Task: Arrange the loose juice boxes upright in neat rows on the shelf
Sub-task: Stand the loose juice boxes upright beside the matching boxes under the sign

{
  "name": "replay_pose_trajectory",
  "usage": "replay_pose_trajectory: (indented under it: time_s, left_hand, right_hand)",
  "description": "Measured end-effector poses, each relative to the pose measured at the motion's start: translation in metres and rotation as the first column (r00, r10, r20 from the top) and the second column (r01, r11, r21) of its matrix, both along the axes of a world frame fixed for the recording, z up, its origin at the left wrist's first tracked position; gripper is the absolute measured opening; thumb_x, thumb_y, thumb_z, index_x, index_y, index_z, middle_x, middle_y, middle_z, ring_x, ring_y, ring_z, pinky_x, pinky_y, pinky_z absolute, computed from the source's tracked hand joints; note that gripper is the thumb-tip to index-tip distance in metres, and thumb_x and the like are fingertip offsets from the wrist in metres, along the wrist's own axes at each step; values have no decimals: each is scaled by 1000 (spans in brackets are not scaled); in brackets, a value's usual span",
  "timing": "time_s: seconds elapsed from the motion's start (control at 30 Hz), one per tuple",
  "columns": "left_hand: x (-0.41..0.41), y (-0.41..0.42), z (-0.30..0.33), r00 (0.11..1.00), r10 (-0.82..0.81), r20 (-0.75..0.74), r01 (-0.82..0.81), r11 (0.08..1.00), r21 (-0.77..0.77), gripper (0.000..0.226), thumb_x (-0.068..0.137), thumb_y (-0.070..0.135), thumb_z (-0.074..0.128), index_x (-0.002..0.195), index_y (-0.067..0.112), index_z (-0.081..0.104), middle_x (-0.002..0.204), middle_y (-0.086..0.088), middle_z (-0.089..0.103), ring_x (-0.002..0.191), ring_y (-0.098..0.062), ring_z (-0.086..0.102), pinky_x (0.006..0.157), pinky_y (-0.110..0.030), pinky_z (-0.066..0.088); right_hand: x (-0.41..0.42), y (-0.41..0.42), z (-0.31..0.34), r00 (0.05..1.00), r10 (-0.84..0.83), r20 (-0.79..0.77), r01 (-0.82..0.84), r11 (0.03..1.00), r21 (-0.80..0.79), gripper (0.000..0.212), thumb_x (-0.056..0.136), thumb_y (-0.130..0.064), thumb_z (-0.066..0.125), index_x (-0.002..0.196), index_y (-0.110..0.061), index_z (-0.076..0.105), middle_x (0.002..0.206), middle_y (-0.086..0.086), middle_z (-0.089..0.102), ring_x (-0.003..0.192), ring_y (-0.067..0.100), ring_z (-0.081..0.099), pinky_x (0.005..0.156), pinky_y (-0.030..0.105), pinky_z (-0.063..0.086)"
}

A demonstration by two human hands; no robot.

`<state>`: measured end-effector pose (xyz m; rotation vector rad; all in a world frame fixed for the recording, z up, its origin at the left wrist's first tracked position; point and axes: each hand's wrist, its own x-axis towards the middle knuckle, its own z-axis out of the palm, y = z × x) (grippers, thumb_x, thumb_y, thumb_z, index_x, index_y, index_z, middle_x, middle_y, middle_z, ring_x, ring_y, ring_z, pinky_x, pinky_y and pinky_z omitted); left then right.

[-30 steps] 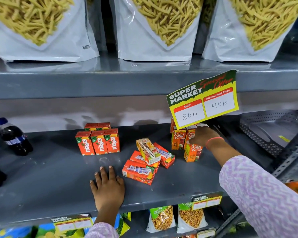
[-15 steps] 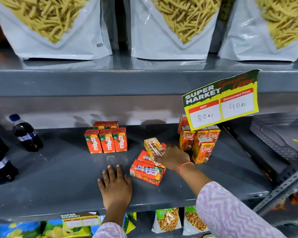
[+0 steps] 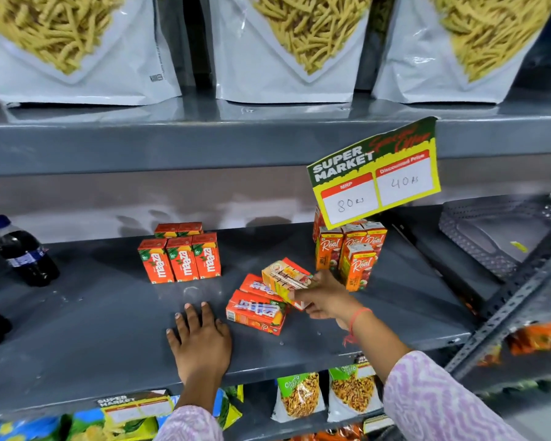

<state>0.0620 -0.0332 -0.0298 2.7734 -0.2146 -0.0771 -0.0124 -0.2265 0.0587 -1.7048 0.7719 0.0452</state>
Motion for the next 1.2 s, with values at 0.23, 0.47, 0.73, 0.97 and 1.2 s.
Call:
replay_pose_trajectory:
  time_s: [0.23,0.47,0.73,0.97,1.2]
  left_hand:
    - [1,-1,3,1000,-8,-23,8,1000,24,53,96,33,25,147,19,17,158,-11,11,145,-32,8,118,-51,7]
    - [6,-1,7,999,5,-49,-3,999,35,50,96,37,26,144,25,22,157,-6,14,145,-28,9,116,-58,8]
    - [5,0,7,999,17,-45,-17,1000,14,49,96,37,25,144,25,23,157,-5,15,145,-28,8,116,-57,7]
    - [6,-2,5,998,37,-45,-36,999,14,50,96,37,25,144,25,22,157,-4,14,145,-27,8,117,-56,6]
    - [5,-3,6,998,42,-39,-41,999,17,50,96,37,26,144,25,22,157,-5,15,145,-27,9,118,-55,6]
  right_hand:
    - [-54,-52,13,996,-67,63,52,975,218,25,82,2,63,85,-19,50,75,3,60,67,13,55,62,24,45]
    - [-87,-105,43,997,2,-78,-6,999,-46,22,81,11,60,95,-7,57,78,9,60,69,15,56,63,23,48]
    - [-52,-145,70,959,-21,-283,-208,625,-752,34,80,4,58,113,0,63,118,17,66,110,29,59,84,29,46]
    - [-32,-174,53,969,110,-219,-234,683,-692,36,76,12,60,110,1,63,119,18,66,110,30,59,87,30,43]
    - [-32,-187,49,969,121,-217,-239,685,-688,39,76,16,56,111,0,62,119,18,65,107,28,58,93,33,45]
